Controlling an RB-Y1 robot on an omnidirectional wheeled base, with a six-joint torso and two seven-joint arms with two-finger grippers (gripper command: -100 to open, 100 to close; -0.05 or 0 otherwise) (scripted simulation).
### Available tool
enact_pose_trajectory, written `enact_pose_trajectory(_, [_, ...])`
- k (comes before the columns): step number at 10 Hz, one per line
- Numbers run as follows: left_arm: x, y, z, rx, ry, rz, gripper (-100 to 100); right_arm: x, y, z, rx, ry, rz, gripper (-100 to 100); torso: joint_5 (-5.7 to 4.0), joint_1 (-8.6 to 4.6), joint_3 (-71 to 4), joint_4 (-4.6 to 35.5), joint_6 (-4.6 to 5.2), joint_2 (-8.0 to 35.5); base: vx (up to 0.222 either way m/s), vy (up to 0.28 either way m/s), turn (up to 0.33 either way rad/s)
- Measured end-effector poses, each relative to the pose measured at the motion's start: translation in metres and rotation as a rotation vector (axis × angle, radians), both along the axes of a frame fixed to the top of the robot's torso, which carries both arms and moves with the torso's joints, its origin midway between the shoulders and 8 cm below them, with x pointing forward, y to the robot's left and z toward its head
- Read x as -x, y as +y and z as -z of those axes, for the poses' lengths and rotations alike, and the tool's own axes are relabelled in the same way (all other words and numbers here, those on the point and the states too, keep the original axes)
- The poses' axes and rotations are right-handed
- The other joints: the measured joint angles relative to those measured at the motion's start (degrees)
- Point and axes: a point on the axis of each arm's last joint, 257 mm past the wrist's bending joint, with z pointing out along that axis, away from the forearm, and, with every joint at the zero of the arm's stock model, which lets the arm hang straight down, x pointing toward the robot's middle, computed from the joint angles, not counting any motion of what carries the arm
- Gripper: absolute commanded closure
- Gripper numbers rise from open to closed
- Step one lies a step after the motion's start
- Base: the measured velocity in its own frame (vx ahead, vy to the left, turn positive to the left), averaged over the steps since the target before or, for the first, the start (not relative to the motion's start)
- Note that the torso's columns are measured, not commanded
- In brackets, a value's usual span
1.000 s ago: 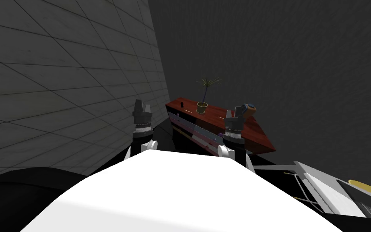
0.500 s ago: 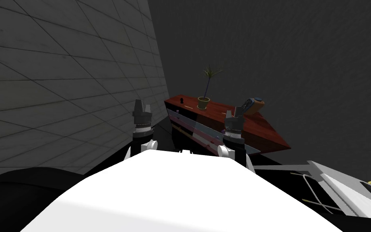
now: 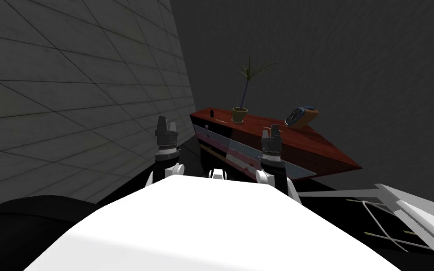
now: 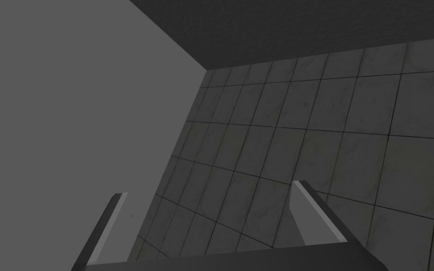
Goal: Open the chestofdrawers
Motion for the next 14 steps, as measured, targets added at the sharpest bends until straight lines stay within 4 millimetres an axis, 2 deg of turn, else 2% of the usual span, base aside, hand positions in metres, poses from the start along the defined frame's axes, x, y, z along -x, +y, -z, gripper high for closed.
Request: enact_pose_trajectory(14, [0.0, 0.0, 0.0, 0.0, 0.0, 0.0, 0, -0.031, 0.017, 0.052, 0.569, 0.061, 0.249, -100, -0.04, -0.11, 0.06, 0.12, 0.01, 0.23, 0.074, 0.111, -0.093])
